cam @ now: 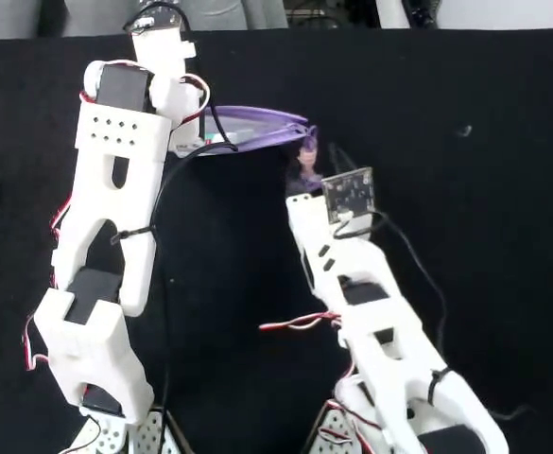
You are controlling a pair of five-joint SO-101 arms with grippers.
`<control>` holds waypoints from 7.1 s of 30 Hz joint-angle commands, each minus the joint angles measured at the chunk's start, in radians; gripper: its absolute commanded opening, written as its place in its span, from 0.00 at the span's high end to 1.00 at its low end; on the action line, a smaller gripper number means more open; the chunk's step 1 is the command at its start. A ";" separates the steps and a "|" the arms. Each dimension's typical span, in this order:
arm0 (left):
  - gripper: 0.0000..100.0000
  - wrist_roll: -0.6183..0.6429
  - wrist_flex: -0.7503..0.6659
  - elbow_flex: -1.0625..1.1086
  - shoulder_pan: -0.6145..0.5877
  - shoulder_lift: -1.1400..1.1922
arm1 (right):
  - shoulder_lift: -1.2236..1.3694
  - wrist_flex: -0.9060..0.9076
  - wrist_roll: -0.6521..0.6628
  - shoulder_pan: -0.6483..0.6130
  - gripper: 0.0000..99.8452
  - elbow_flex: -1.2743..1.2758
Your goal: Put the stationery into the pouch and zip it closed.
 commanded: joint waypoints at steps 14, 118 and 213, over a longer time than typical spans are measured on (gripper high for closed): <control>0.96 0.005 0.009 -0.010 0.015 -0.052 | 0.010 0.002 0.008 0.015 0.99 -0.082; 0.81 -0.407 0.006 0.323 -0.225 -0.535 | -0.493 1.676 0.221 -0.209 0.99 -0.737; 0.81 -0.821 -0.436 1.704 0.409 -2.038 | -0.650 2.022 0.709 -0.187 0.99 -0.691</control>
